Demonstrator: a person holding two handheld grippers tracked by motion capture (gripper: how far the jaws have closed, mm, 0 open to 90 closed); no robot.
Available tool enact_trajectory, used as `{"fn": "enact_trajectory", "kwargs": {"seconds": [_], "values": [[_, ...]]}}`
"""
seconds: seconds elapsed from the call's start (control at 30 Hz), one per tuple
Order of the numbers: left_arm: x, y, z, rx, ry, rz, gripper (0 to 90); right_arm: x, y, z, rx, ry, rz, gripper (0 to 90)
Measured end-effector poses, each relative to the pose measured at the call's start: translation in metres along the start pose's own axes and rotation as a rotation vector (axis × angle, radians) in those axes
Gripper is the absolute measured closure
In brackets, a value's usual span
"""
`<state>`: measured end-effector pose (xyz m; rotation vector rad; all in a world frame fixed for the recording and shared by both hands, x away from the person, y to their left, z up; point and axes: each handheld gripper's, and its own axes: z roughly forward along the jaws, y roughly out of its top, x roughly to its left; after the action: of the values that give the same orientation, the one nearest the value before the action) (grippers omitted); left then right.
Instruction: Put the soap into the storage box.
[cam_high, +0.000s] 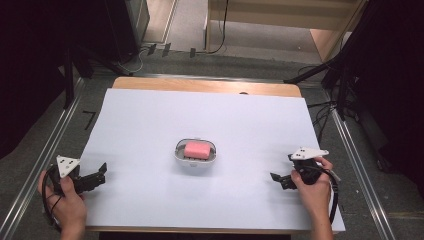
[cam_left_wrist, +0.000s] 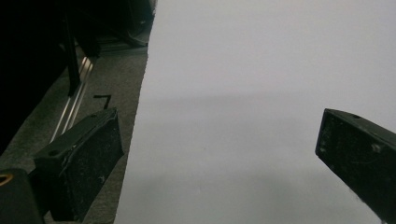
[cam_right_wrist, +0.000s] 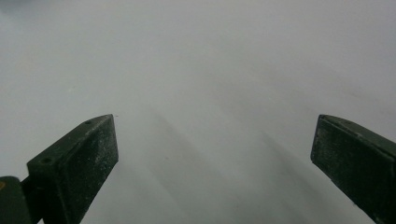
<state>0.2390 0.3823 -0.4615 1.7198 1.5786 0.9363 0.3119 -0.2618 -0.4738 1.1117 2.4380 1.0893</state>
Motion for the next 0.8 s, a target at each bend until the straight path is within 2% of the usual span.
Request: {"fn": "enact_trajectory", "kwargs": {"seconds": [0.17, 0.27, 0.37, 0.43, 0.63, 0.8], "values": [[0.001, 0.000, 0.000, -0.002, -0.002, -0.006, 1.2, -0.010, -0.015, -0.012, -0.060, -0.034, 0.061, 1.0], [0.001, 0.000, 0.000, -0.004, -0.002, -0.007, 1.2, -0.013, -0.024, -0.018, -0.092, -0.045, 0.096, 0.9], [0.001, 0.000, 0.000, -0.001, -0.004, -0.009, 1.2, -0.014, -0.030, -0.022, -0.109, -0.053, 0.106, 0.9], [0.001, 0.000, 0.000, -0.001, -0.004, -0.008, 1.2, -0.016, -0.038, -0.026, -0.135, -0.062, 0.134, 1.0], [0.001, 0.000, 0.000, -0.001, -0.007, -0.009, 1.2, -0.019, -0.046, -0.029, -0.172, -0.072, 0.157, 1.1], [0.001, 0.000, 0.000, 0.000, -0.003, -0.009, 1.2, -0.018, -0.045, -0.027, -0.145, -0.084, 0.152, 1.6]]}}
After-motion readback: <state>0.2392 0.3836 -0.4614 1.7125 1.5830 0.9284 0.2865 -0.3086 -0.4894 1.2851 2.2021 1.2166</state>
